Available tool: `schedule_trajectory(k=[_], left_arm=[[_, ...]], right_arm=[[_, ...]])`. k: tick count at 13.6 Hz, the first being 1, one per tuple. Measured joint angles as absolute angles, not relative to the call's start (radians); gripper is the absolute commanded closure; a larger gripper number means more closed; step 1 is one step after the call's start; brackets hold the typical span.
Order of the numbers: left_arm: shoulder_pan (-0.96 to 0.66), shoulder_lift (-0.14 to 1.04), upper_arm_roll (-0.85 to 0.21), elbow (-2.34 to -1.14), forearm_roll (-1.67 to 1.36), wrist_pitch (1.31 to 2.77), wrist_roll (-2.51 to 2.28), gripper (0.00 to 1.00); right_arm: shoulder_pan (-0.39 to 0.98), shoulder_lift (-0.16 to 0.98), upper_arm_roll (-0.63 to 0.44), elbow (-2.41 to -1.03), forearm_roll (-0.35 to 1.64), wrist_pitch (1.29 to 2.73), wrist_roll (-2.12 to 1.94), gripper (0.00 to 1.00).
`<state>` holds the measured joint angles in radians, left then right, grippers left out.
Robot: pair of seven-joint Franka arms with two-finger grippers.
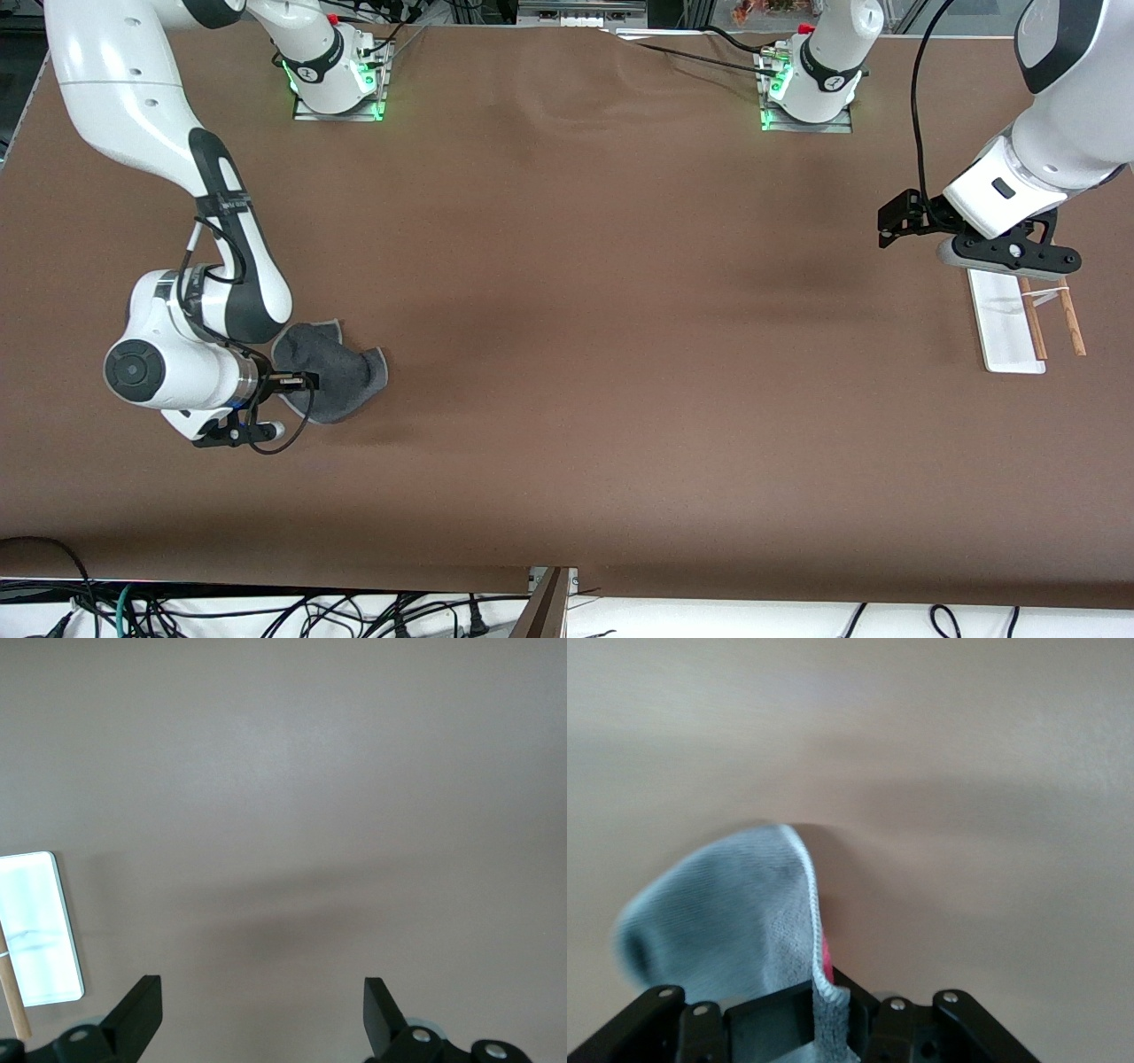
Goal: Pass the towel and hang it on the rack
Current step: 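Close the right gripper on the grey towel's edge, then lift the towel with the right gripper toward the table middle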
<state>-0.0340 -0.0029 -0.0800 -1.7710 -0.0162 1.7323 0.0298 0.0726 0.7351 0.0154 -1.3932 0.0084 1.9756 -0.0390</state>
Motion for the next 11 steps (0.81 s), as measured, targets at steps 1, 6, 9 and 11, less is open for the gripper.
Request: schedule_trajectory(k=[1,6,9,11], left_arm=[[-0.034,-0.003,-0.080,-1.771,-0.016,1.732,0.030,0.00],[-0.034,-0.003,-0.080,-1.771,-0.016,1.732,0.030,0.00],[-0.034,-0.003,-0.080,-1.771,-0.016,1.732,0.030,0.00],[-0.034,-0.003,-0.080,-1.771,-0.016,1.732,0.030,0.00]], right_arm=[[0.074,0.729,0.035,-1.357,0.010,1.915,-0.027,1.00],[0.079,0.717,0.191,-1.208,0.031,1.665,0.221,1.00],[0.084,0.716,0.288,-1.155,0.171,1.628,0.454,1.00],[0.083,0.716,0.353,-1.138,0.241,1.636,0.614,1.00]])
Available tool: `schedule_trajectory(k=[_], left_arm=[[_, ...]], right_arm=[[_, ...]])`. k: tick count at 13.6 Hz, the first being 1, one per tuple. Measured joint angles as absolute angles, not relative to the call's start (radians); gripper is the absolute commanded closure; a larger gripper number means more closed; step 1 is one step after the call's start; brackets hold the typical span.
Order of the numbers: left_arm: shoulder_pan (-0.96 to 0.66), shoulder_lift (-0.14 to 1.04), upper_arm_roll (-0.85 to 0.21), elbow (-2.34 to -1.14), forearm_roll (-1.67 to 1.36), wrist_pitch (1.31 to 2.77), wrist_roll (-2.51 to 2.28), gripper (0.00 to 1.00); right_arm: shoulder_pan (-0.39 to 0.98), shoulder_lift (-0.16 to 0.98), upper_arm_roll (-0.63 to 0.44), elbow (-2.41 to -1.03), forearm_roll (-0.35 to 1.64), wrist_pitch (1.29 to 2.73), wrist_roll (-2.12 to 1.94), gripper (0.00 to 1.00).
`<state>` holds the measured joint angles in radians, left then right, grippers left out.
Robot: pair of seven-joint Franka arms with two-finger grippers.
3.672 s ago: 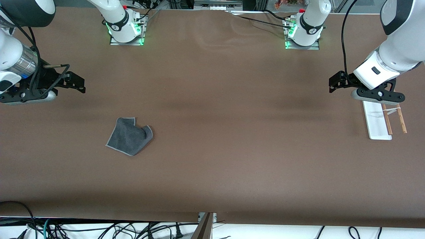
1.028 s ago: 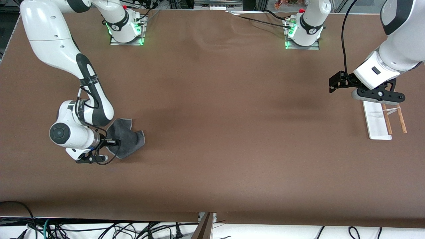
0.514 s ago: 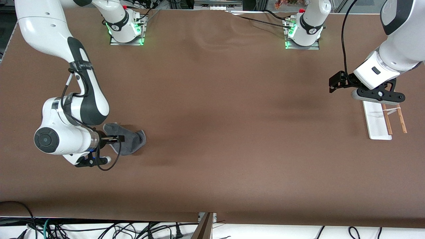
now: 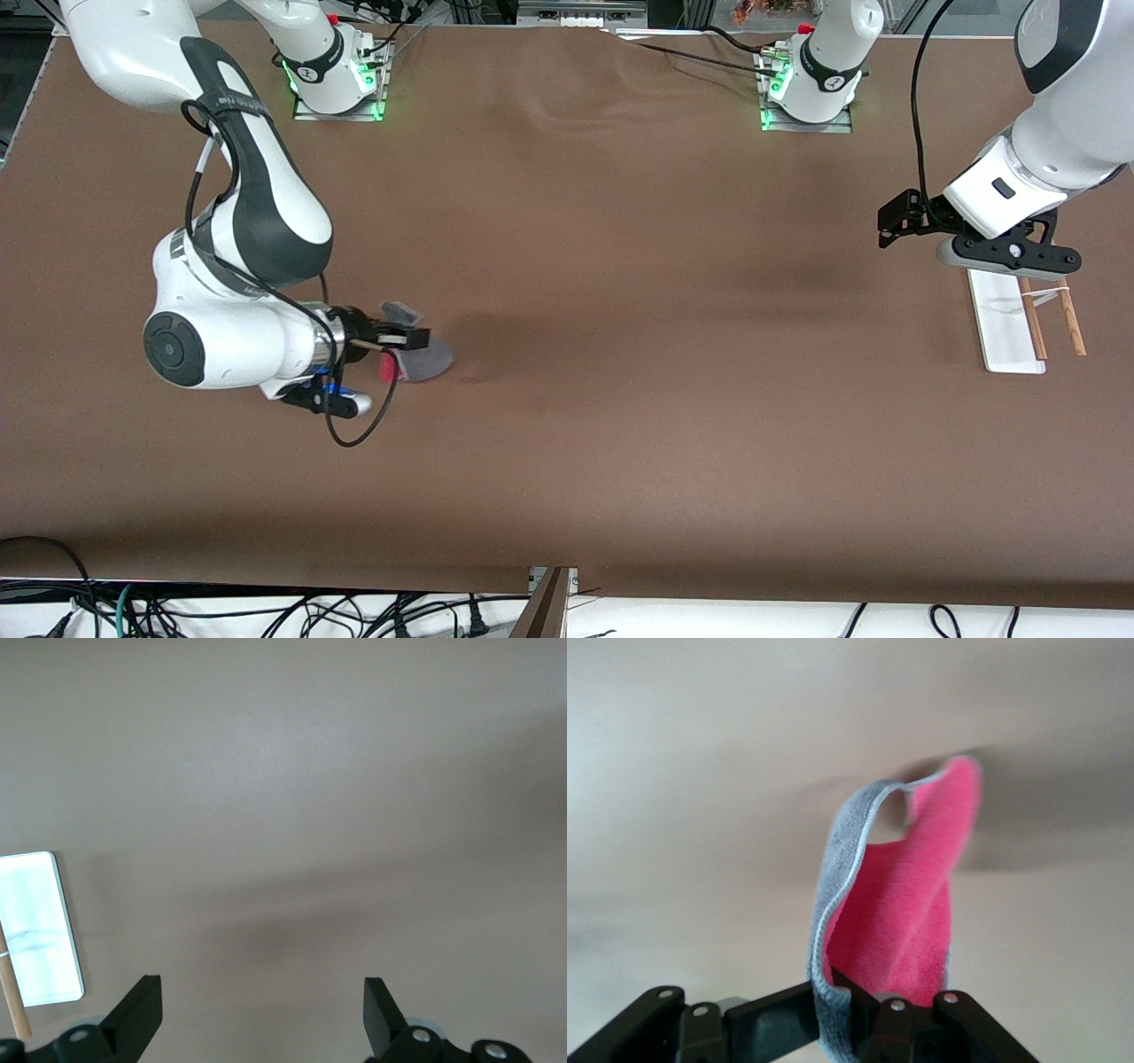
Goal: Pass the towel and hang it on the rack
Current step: 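Lift the towel with the right gripper toward the table middle, then hold the towel up while the left gripper reaches toward it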
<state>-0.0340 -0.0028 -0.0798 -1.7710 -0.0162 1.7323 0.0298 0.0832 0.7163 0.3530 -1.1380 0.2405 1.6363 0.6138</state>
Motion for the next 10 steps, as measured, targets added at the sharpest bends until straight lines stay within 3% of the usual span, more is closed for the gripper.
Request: schedule_trajectory(k=[6,10], left_arm=[[-0.061,0.050,-0.096,-1.773,-0.061,1.729,0.048,0.00],[-0.096,0.128,-0.106,-1.773,-0.313,1.729,0.186,0.00]], right_arm=[[0.088,0.716,0.553,-1.117,0.433,1.861,1.065,1.00],[0.099,0.717,0.640,-1.116,0.514,2.023,1.276,1.00]])
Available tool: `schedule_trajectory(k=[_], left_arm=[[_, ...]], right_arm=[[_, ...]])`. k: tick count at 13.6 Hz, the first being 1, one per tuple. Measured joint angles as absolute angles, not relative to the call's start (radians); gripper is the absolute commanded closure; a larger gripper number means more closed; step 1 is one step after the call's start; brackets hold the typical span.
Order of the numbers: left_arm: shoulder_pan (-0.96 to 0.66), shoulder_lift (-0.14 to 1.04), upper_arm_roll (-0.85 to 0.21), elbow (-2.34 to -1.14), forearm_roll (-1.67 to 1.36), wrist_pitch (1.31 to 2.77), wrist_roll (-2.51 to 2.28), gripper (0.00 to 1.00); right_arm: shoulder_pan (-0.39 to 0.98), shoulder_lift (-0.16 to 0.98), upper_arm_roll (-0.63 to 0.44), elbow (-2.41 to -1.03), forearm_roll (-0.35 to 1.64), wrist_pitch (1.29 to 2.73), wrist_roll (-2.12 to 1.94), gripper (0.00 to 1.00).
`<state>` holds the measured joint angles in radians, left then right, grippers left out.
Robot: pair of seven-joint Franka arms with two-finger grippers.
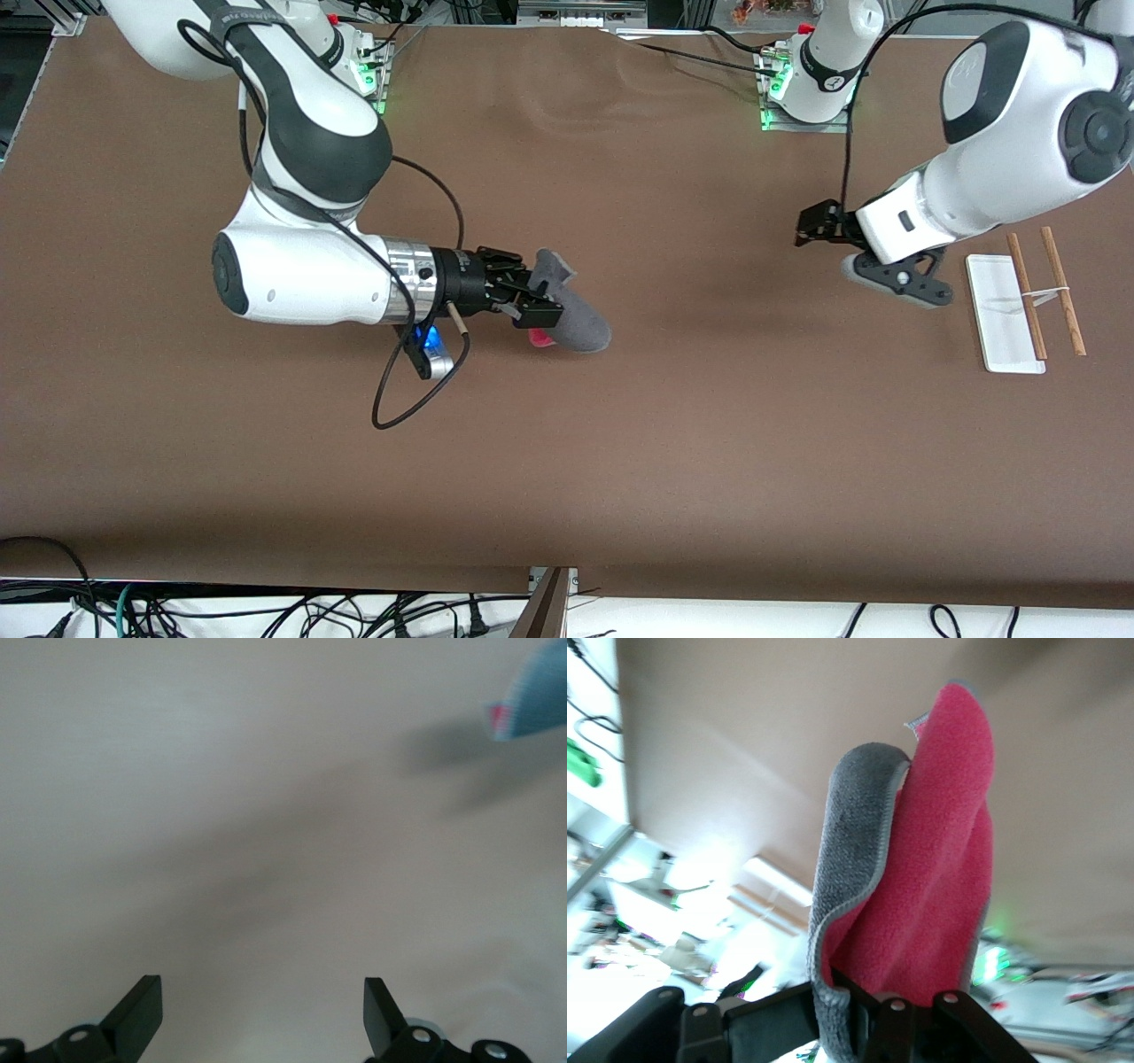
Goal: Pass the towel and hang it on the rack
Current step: 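Hold the towel up while the left gripper reaches toward it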
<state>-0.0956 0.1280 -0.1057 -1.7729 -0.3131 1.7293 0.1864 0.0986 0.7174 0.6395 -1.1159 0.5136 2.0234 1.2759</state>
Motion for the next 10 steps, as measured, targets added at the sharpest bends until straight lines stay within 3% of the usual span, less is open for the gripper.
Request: schedule_trajectory(k=[3,10], left_arm=[[-0.091,0.190,-0.102,-1.773,-0.503,1.730,0.390,0.00],[-0.089,0.368,-0.099,-1.772,-0.960,1.779,0.964,0.00]], right_arm=[[0.127,0.717,0.694,-1.115,0.515,2.158,1.423,1.00],[0.180,0.717,0.720,-1.114,0.516,2.282,1.554,1.00]])
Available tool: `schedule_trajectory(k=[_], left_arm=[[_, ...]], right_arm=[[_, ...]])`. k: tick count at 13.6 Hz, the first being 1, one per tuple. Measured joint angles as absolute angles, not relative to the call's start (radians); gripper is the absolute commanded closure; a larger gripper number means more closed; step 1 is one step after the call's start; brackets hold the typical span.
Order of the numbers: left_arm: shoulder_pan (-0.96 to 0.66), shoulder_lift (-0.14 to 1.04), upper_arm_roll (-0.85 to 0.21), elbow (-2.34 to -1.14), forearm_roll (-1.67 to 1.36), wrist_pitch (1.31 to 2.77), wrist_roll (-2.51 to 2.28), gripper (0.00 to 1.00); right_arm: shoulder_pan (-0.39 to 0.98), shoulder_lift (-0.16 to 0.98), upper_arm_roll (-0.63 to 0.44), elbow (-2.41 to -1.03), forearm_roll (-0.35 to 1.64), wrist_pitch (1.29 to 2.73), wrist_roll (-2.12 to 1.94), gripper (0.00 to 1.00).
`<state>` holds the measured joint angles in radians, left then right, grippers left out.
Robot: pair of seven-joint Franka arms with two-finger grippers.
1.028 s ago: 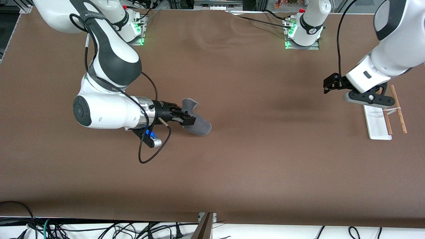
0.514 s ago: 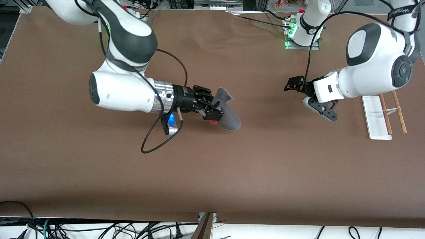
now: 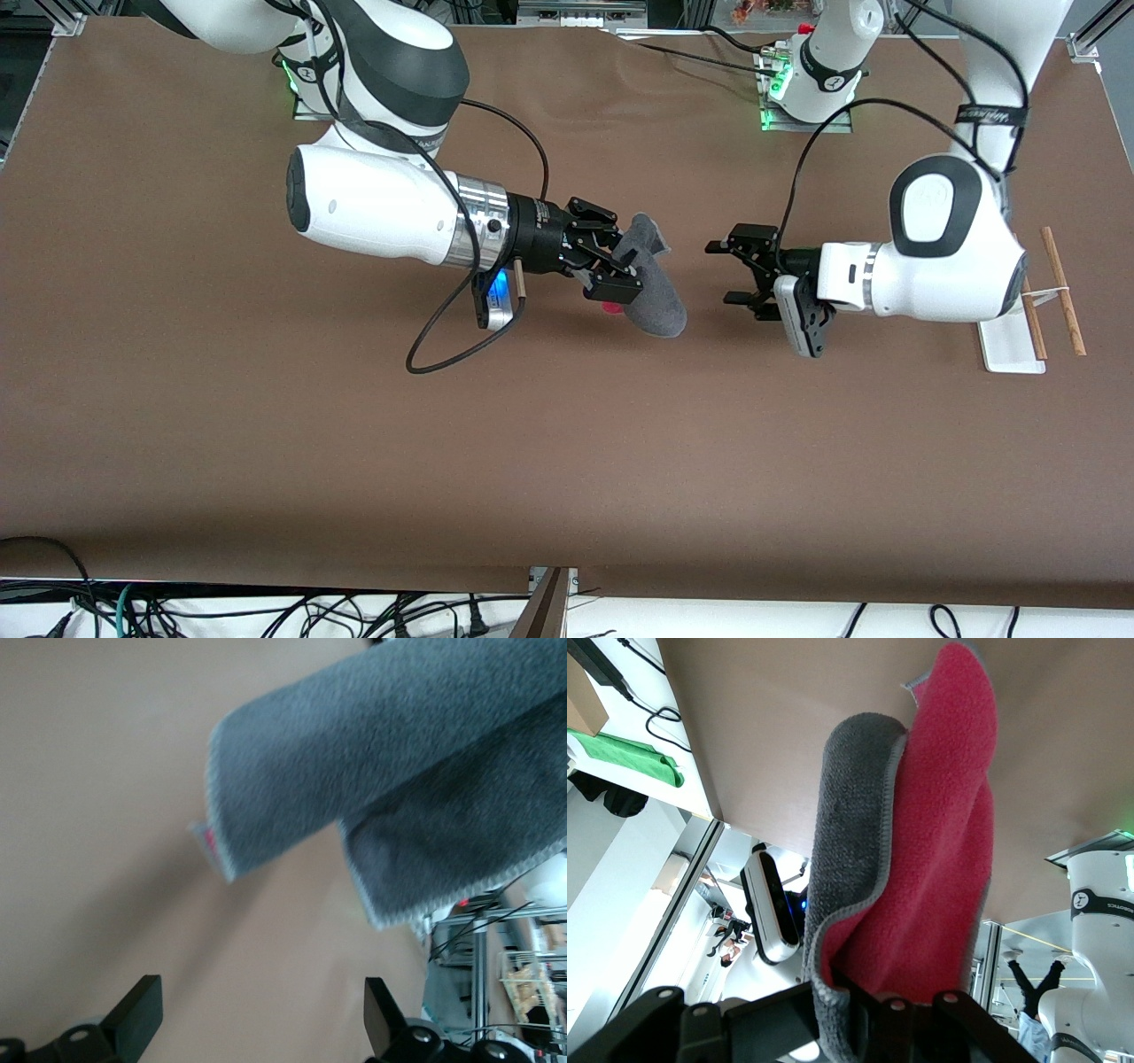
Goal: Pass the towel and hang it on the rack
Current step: 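Hold the towel up while the left gripper reaches toward it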
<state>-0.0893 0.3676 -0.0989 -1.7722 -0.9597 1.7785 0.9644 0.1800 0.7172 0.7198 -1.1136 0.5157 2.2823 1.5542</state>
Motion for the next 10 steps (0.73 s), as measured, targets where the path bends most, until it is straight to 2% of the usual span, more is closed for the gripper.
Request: schedule_trajectory(k=[7,10], left_arm=[[-0.089,0.503,-0.098,-1.726,-1.220,1.784,1.317,0.00],[-0.085,0.528,-0.096,-1.656,-1.229,1.785,1.412,0.00]], right_arm=[[0.187,0.717,0.720,-1.113,0.516,2.309,1.557,1.00],[0.187,0.717,0.720,-1.113,0.516,2.310,1.557,1.00]])
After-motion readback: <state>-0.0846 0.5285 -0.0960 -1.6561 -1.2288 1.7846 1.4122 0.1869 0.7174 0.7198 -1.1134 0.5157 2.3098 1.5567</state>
